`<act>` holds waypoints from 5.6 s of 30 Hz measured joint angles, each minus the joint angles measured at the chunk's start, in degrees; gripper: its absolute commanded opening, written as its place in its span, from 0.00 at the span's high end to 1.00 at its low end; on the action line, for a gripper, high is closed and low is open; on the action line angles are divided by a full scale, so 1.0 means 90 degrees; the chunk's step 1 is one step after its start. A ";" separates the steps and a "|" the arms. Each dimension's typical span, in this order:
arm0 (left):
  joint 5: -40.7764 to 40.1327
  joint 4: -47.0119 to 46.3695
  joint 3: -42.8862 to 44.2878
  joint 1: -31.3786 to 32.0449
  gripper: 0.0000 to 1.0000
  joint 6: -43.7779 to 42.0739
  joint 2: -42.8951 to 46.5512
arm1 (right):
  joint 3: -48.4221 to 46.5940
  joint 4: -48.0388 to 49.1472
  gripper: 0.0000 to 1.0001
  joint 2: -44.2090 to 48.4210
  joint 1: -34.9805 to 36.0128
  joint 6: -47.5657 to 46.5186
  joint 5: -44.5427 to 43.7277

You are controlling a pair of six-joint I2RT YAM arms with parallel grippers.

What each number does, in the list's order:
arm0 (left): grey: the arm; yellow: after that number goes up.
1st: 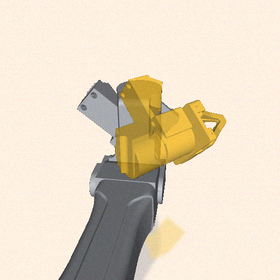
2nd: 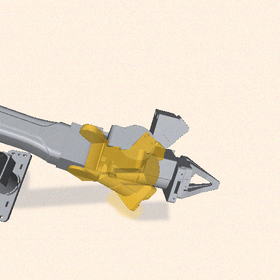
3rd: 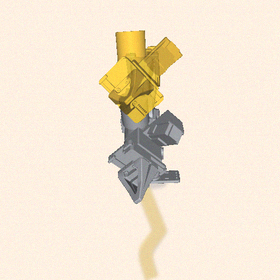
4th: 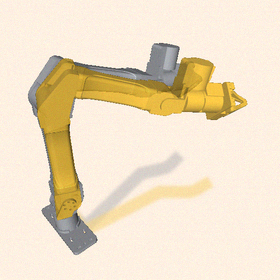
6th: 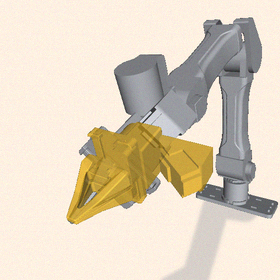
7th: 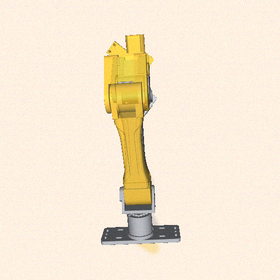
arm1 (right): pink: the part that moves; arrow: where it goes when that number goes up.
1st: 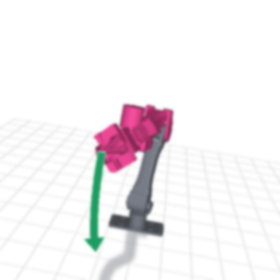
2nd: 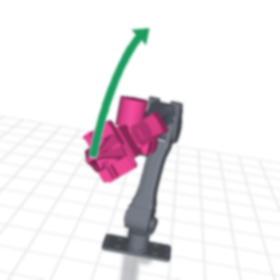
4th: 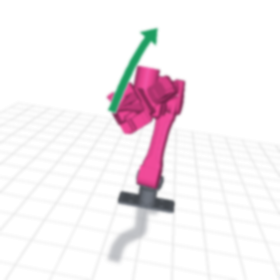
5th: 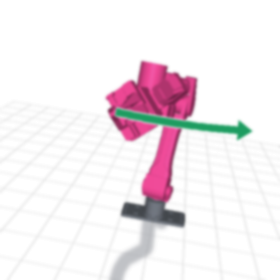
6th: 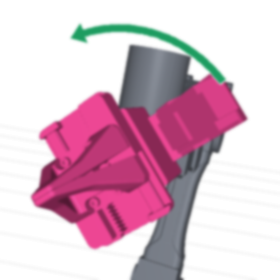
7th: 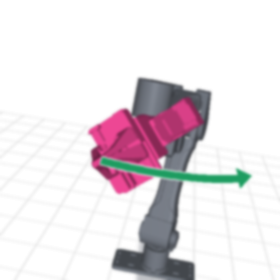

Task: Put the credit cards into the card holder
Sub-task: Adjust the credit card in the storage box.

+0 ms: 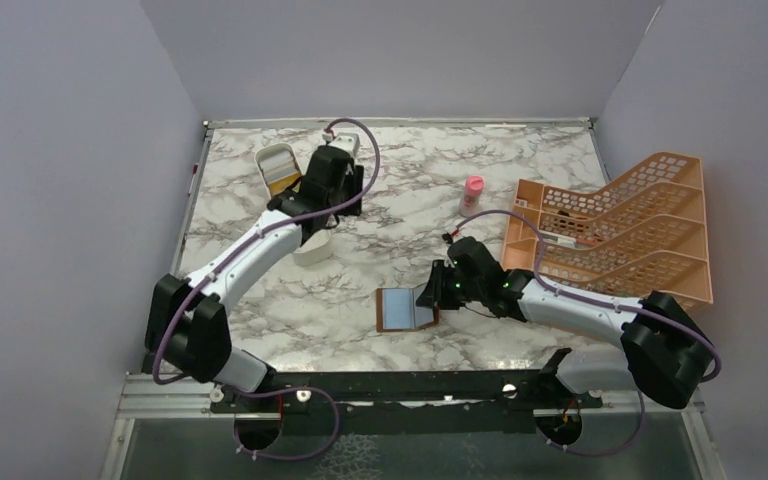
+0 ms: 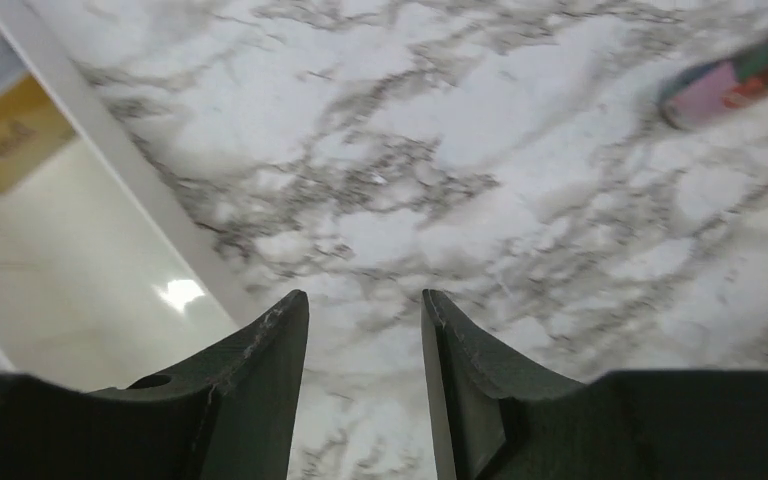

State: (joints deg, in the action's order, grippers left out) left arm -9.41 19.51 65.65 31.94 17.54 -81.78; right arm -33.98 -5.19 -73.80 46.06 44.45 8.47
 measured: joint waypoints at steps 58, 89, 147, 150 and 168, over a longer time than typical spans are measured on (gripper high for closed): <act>0.0918 -0.1598 0.1559 -0.2982 0.73 -0.8225 -0.3738 | -0.0070 -0.0542 0.76 0.0498 0.0000 -0.0447 0.0046; 0.1190 -0.0981 0.1549 -0.2905 1.00 -0.7514 -0.2965 | -0.0066 -0.0578 0.76 0.0976 0.0000 -0.0447 0.0049; 0.1372 -0.0364 0.2040 -0.2880 1.00 -0.7366 -0.3160 | 0.0058 -0.0590 0.75 0.1285 0.0000 -0.0440 0.0049; 0.1360 -0.0345 0.2040 -0.2873 1.00 -0.7378 -0.3152 | 0.0058 -0.0590 0.75 0.1319 0.0000 -0.0440 0.0049; 0.1404 0.0143 0.2040 -0.2829 1.00 -0.7247 -0.3007 | 0.0058 -0.0593 0.75 0.1443 0.0000 -0.0440 0.0049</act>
State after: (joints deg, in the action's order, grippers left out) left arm 3.22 20.80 84.01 6.48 -47.68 -108.84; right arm -33.45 -10.52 -60.82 46.06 40.49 8.91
